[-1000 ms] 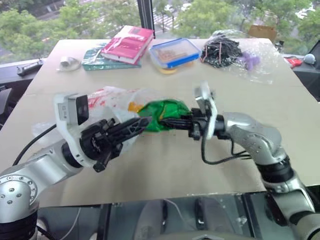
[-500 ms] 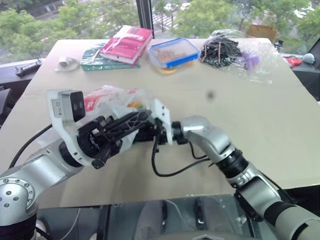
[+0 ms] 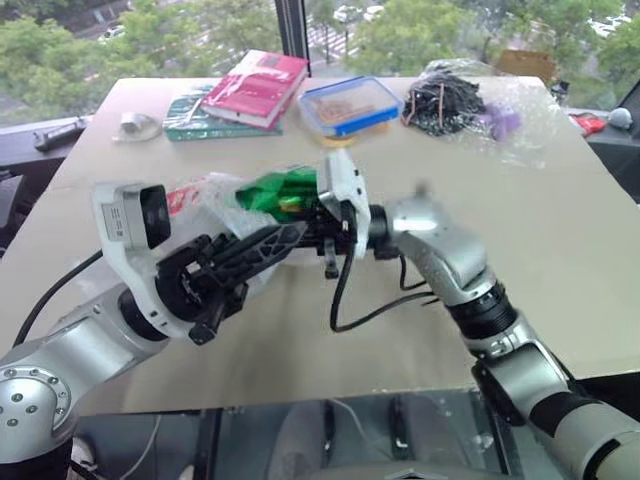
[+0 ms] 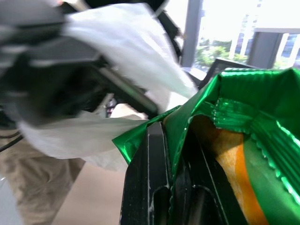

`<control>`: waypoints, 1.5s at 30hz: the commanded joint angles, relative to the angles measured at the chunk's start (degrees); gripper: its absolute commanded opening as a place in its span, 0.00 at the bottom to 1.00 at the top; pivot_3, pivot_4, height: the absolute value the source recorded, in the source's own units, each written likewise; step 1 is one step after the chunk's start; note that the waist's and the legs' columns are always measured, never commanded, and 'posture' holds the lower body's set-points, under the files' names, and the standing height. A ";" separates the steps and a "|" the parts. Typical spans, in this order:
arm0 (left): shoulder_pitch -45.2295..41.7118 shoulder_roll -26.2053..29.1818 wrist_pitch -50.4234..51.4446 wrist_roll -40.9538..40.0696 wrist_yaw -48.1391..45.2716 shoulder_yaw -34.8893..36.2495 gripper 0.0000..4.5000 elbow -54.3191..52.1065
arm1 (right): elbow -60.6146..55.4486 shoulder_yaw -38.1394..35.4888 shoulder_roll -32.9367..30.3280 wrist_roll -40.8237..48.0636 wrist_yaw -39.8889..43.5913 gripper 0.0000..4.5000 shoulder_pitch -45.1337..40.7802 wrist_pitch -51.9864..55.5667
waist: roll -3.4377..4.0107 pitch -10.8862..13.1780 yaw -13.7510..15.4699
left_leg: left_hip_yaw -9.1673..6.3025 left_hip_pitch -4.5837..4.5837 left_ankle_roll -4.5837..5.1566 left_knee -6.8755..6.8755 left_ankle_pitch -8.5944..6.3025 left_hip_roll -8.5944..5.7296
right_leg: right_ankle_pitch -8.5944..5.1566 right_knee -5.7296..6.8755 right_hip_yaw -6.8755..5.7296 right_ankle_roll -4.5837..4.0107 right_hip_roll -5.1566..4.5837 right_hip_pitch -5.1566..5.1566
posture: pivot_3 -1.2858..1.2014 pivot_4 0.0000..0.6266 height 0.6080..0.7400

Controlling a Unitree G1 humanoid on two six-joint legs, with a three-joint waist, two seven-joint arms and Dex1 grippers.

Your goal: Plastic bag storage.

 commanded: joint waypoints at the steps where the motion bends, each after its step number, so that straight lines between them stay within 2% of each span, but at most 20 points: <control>1: -0.53 0.28 -0.95 -1.42 -0.97 1.02 0.00 -1.10 | -1.67 0.65 1.17 -0.17 1.54 0.01 -1.19 -2.12 | 0.00 0.00 -0.04 | 0.00 0.00 -0.01 0.00 0.01 0.00 | 0.00 0.00 0.00 0.00 0.00 0.00 | 0.52 0.24 1.00; 9: 0.18 -1.08 -3.37 -4.80 -1.42 3.49 0.00 -0.97 | 3.24 -2.35 5.67 -1.23 -0.48 0.01 -3.03 -8.01 | 0.01 0.01 -0.11 | -0.01 0.00 -0.03 -0.01 0.02 0.02 | 0.00 0.01 -0.01 0.00 0.02 -0.01 | 0.52 0.24 1.00; 13: 4.24 -2.11 -3.74 -4.80 -0.94 5.10 0.00 -0.68 | 10.24 1.30 6.19 -7.46 -1.42 0.01 -0.05 -13.06 | 0.01 0.01 -0.19 | 0.02 0.02 -0.03 -0.04 0.02 0.01 | 0.00 -0.02 0.01 0.00 0.01 -0.01 | 0.52 0.24 1.00; 18: 6.57 -4.55 -5.68 -4.80 3.49 6.94 0.00 1.12 | 14.71 6.16 -1.42 -14.57 0.84 0.01 10.11 -16.34 | -0.04 -0.03 0.44 | -0.04 0.03 -0.04 -0.07 0.02 -0.02 | -0.08 -0.04 -0.08 -0.13 -0.06 0.04 | 0.52 0.24 1.00; 20: 8.08 -4.25 -4.90 -4.80 3.94 7.46 0.00 1.13 | 12.17 6.37 -6.21 -15.67 2.10 0.01 13.94 -15.91 | -0.06 -0.02 0.40 | -0.03 -0.04 -0.03 0.00 0.02 -0.10 | -0.08 -0.05 -0.06 -0.13 -0.14 0.04 | 0.52 0.24 1.00; 24: 9.42 -3.92 -3.66 -4.80 3.77 7.62 0.00 2.59 | 4.44 4.75 -11.98 -14.06 1.60 0.01 19.06 -9.92 | -0.05 -0.02 -0.14 | 0.09 0.04 0.00 0.04 0.01 -0.04 | -0.08 -0.06 0.05 -0.13 -0.08 0.04 | 0.52 0.24 1.00; 27: 9.22 -2.90 -2.04 -4.80 3.08 7.32 0.00 4.36 | -0.15 1.49 -11.84 -10.54 -2.58 0.01 20.82 0.70 | -0.05 -0.02 -0.18 | 0.06 0.15 0.09 -0.01 -0.04 0.10 | -0.09 0.03 0.05 -0.15 0.16 0.04 | 0.52 0.24 1.00; 29: 8.30 -2.38 -0.95 -4.80 2.47 6.81 0.00 6.35 | -4.92 -0.20 -11.70 -5.29 -3.39 0.20 22.53 9.85 | -0.05 -0.02 0.01 | 0.03 0.13 0.08 -0.01 -0.04 0.29 | -0.10 0.04 0.03 -0.19 0.26 0.04 | 0.52 0.24 1.00; 34: 6.44 -1.13 1.28 -4.80 1.34 5.97 0.00 9.60 | -10.34 -5.57 -6.86 -0.46 -14.52 0.62 24.72 24.40 | -0.07 -0.03 0.11 | 0.05 0.09 0.10 -0.01 -0.06 0.28 | -0.10 0.00 0.05 -0.20 0.22 0.04 | 0.52 0.24 1.00; 37: 5.10 -0.48 2.86 -4.77 0.55 5.58 0.00 11.70 | -12.96 -11.84 -2.83 4.38 -21.88 0.62 24.56 34.63 | -0.06 -0.03 0.13 | 0.05 0.06 0.10 -0.01 -0.06 0.27 | -0.10 0.00 0.04 -0.20 0.19 0.02 | 0.52 0.24 1.00; 41: 3.14 -0.25 4.18 -4.32 -0.22 4.47 0.00 13.50 | -12.48 -19.45 2.73 9.66 -29.16 0.62 22.85 42.25 | -0.07 -0.03 0.12 | 0.04 0.05 0.11 -0.01 -0.06 0.25 | -0.10 0.00 0.02 -0.20 0.17 0.02 | 0.52 0.24 1.00; 45: 1.72 -0.35 5.10 -3.84 -0.66 4.00 0.00 14.15 | -11.67 -20.46 4.48 11.14 -31.17 0.62 21.18 44.12 | -0.05 -0.02 -0.05 | 0.04 0.05 0.11 -0.05 -0.07 0.25 | -0.10 -0.01 0.03 -0.20 0.19 -0.01 | 0.52 0.24 1.00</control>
